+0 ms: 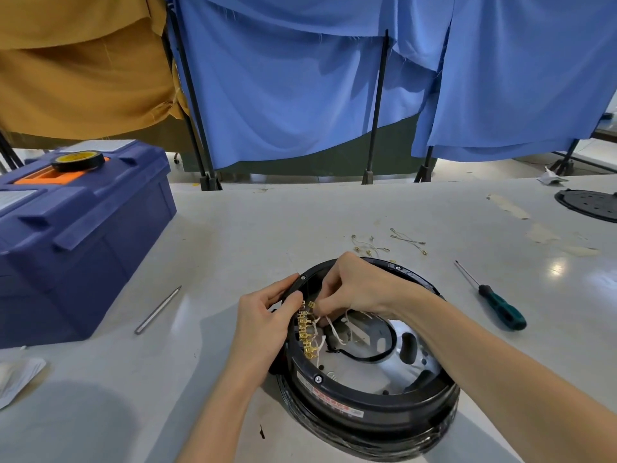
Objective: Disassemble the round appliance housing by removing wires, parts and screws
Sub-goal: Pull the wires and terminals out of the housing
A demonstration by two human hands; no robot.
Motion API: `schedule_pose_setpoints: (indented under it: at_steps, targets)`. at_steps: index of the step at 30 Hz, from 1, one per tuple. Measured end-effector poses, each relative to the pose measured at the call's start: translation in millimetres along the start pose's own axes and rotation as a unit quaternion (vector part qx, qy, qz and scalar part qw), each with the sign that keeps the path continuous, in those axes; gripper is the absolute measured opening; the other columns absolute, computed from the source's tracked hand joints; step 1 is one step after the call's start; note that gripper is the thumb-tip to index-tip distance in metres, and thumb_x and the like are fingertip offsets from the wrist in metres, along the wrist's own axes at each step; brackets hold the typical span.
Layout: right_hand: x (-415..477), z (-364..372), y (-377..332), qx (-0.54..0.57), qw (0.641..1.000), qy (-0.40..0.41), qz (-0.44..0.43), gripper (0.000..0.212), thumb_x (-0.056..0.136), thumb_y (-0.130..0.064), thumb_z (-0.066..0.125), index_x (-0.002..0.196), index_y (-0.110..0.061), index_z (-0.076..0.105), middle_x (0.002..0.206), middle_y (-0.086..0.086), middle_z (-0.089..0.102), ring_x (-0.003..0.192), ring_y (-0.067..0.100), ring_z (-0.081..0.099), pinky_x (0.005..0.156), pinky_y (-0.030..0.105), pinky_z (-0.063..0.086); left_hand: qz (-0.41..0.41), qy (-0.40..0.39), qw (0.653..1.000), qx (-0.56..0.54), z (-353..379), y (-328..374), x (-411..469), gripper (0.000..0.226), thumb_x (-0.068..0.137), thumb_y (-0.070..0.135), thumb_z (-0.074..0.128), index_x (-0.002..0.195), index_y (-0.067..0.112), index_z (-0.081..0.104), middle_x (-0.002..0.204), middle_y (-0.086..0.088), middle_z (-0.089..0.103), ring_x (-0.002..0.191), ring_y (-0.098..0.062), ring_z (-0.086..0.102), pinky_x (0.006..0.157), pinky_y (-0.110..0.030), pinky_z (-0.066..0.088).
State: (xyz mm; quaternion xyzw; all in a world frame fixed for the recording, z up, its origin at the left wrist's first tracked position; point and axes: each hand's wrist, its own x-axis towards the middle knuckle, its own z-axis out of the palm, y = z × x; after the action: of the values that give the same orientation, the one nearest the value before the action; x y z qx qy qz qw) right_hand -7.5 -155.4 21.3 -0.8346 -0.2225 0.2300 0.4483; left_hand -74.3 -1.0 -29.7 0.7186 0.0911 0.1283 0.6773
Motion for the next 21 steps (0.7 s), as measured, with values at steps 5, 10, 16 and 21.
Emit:
schedule_pose_setpoints:
  at_steps: [5,10,16,21]
  targets:
    - [-8.5,-3.7,-1.8,-0.042,0.998,0.029,-0.03,0.019,0.071,-0.017,0.084,0.083,-0.005,0.075,0.077,0.01,0.075,0.075,0.021,0.073,0.078,0.032,0.06,0.002,-0.001,1.0,0.001,0.4,0.8,-1.2,0.027,0.086,0.01,0.067,0.11,0.021,0.072,0.103,0.004,0.074,0.098,-0.011,0.069,0.093,-0.041,0.053]
    - [-21.0,5.3,-6.7,-0.113,0.987,0.049,-0.101,0.01,0.069,-0.022,0.081,0.078,-0.023,0.075,0.079,-0.002,0.074,0.074,0.01,0.07,0.072,0.025,0.057,0.01,-0.003,1.0,0.004,0.0,2.2,-1.1,0.029,0.086,0.008,0.066,0.113,0.018,0.071,0.108,0.002,0.073,0.104,-0.012,0.067,0.097,-0.041,0.051]
    - [-14.2,25.1,-14.0,-0.195,0.975,0.059,-0.085,0.007,0.065,-0.012,0.072,0.059,-0.015,0.071,0.073,0.014,0.069,0.064,0.027,0.059,0.053,0.03,0.043,0.013,0.001,1.0,0.0,0.8,3.3,-2.4,0.029,0.087,0.006,0.065,0.113,0.016,0.071,0.108,0.0,0.073,0.104,-0.012,0.067,0.098,-0.042,0.05]
    - [-13.0,25.7,-12.8,-0.165,0.982,0.054,-0.073,0.003,0.064,-0.006,0.073,0.062,-0.005,0.073,0.071,0.014,0.069,0.058,0.013,0.049,0.052,0.023,0.038,0.017,0.002,1.0,0.005,0.3,3.5,-2.0,0.028,0.086,0.006,0.066,0.11,0.019,0.071,0.105,0.004,0.074,0.097,-0.006,0.069,0.096,-0.039,0.052]
